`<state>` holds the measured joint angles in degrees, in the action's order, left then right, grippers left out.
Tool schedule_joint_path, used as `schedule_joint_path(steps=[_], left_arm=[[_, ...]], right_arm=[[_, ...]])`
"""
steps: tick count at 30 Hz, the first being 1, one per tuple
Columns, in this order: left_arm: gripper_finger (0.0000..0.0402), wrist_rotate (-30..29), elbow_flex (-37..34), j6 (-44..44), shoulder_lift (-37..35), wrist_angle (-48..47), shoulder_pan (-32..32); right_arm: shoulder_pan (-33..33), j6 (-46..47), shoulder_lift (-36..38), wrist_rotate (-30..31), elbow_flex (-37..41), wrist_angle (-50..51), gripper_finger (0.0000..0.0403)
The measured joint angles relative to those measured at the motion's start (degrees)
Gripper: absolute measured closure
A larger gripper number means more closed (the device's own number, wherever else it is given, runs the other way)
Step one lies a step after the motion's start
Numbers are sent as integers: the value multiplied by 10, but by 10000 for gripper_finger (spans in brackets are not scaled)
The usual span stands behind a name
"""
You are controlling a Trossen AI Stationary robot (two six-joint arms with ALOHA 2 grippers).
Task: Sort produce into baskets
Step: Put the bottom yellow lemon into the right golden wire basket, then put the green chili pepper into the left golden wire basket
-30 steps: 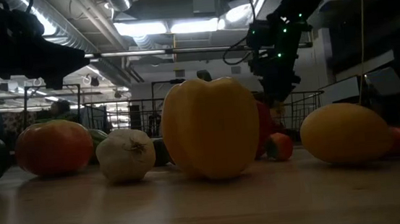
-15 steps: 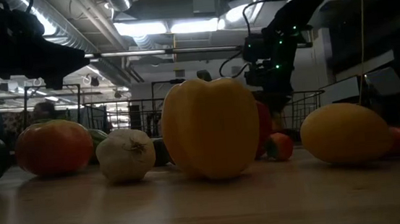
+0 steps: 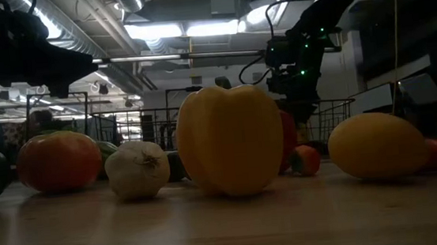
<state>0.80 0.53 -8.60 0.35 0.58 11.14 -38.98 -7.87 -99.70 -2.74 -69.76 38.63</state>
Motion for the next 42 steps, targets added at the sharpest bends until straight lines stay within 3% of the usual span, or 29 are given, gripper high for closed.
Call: schedule_joint_path(steps=[7, 12, 31, 37, 42], left_arm=[[281, 0, 0, 0, 0, 0, 0], [281, 0, 0, 0, 0, 0, 0], [281, 0, 13, 2, 5, 65, 0], [281, 0, 56, 1, 48, 67, 0], [280, 10, 92, 14, 132, 115, -11]], right_arm=[[0, 14, 1, 57, 0, 2, 88], [0, 16, 1, 50, 0, 2, 72], [0, -17, 31, 52, 0, 20, 77], [0, -29, 91, 58, 0, 17, 77], [0, -30, 147, 58, -1, 17, 77]])
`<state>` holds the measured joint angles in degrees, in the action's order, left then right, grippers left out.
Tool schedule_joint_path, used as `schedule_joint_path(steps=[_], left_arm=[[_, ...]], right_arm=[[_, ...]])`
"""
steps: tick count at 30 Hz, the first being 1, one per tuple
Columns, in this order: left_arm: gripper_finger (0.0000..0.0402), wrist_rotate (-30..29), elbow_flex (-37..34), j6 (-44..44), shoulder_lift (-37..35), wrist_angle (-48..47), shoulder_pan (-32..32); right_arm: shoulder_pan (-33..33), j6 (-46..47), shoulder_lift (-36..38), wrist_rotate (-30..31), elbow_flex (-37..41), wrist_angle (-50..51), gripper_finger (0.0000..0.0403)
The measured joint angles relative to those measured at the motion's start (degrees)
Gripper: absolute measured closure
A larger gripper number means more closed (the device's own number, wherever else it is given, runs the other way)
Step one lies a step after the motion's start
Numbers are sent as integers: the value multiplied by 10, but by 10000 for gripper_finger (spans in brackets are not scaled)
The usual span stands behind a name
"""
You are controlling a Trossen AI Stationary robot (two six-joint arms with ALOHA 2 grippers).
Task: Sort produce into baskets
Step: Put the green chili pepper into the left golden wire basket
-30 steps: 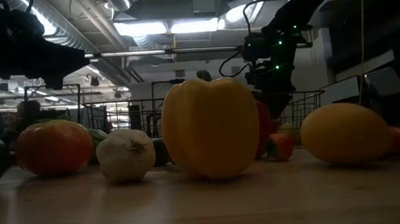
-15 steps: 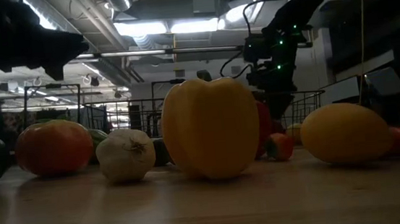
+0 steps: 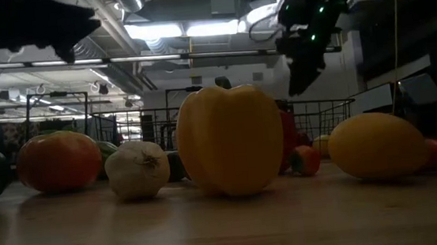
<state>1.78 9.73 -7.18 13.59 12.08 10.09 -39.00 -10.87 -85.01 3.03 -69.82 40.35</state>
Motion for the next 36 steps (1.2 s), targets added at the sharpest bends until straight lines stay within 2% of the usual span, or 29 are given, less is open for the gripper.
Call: schedule_joint_path(steps=[12, 20, 24, 29, 36], left_arm=[[264, 3, 164, 75, 312, -4, -75], [263, 2, 288, 87, 482, -124, -99], [249, 0, 330, 84, 548, -145, -104], [212, -1, 367, 73, 608, -150, -106], [165, -1, 374, 90, 671, -174, -106]], right_arm=[[0, 0, 129, -13, 0, 3, 77], [0, 1, 173, -44, 0, 35, 77], [0, 1, 175, -70, 0, 44, 77], [0, 1, 175, -76, 0, 45, 77], [0, -6, 175, -152, 0, 45, 77]])
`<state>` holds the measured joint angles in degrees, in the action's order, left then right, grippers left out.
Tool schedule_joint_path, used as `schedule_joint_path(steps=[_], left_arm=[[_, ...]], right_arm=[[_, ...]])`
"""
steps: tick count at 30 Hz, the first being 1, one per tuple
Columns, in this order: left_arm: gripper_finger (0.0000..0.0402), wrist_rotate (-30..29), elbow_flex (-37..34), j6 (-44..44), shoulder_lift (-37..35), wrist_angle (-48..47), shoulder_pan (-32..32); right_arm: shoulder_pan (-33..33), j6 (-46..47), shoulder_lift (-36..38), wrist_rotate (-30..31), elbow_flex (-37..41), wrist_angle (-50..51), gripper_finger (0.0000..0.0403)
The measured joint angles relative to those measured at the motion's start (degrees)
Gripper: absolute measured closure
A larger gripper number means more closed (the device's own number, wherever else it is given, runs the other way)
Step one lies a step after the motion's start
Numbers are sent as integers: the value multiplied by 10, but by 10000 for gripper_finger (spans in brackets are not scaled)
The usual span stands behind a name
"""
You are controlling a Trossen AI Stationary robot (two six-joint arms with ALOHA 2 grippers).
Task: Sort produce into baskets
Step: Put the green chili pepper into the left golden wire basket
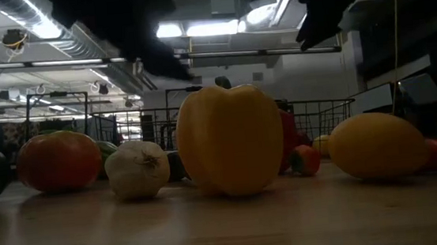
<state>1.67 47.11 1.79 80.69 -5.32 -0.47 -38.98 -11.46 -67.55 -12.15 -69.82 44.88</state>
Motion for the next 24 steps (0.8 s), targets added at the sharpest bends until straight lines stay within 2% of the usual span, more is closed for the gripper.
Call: schedule_joint_path(steps=[5, 10, 24], left_arm=[[160, -3, 0, 45, 41, -63, 1], [160, -15, 0, 90, 79, -79, 1], [160, -10, 0, 102, 137, -108, 2]], right_arm=[[0, -8, 0, -61, 0, -2, 77], [0, -8, 0, -114, 0, -2, 77], [0, -8, 0, -121, 0, -1, 77]])
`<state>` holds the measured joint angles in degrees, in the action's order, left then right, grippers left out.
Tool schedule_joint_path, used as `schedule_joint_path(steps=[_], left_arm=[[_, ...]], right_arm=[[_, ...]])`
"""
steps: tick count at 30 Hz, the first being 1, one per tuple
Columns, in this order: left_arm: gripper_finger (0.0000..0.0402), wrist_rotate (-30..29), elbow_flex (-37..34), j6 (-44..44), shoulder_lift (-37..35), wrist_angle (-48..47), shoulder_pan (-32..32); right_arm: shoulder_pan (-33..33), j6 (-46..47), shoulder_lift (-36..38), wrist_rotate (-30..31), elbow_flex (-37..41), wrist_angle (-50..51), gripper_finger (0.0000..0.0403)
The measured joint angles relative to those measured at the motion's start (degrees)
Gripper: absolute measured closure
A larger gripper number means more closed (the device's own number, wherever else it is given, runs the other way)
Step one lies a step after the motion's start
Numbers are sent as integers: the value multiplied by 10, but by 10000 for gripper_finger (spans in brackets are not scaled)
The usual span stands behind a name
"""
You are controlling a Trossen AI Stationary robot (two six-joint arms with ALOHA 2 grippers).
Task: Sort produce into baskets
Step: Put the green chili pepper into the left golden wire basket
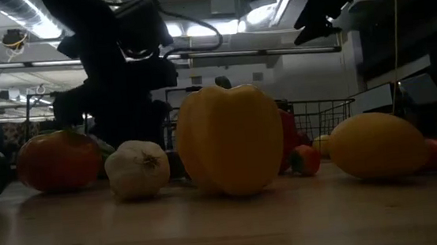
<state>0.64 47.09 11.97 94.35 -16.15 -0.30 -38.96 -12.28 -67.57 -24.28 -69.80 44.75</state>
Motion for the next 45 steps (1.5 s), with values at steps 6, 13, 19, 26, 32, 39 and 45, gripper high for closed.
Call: schedule_joint_path(steps=[6, 13, 19, 26, 32, 39, 45], left_arm=[[163, 12, 0, -4, 26, 2, 0], [193, 9, 1, -16, 25, -2, 0], [231, 4, 29, -20, 25, -44, 0], [258, 4, 77, -31, 24, -80, 0], [261, 4, 126, -30, 23, -101, 2], [259, 3, 195, -25, 23, -112, 13], [259, -39, 266, 4, 23, -150, 42]], right_arm=[[0, 0, 0, -2, 0, 3, 77], [0, 0, 0, -2, 0, 4, 77], [0, 0, 0, -1, 0, 9, 77], [0, 0, 0, -1, 0, 27, 77], [0, 0, 0, 1, 0, 39, 77], [0, 0, 0, 1, 0, 54, 77], [0, -2, 0, 0, 0, 79, 77]])
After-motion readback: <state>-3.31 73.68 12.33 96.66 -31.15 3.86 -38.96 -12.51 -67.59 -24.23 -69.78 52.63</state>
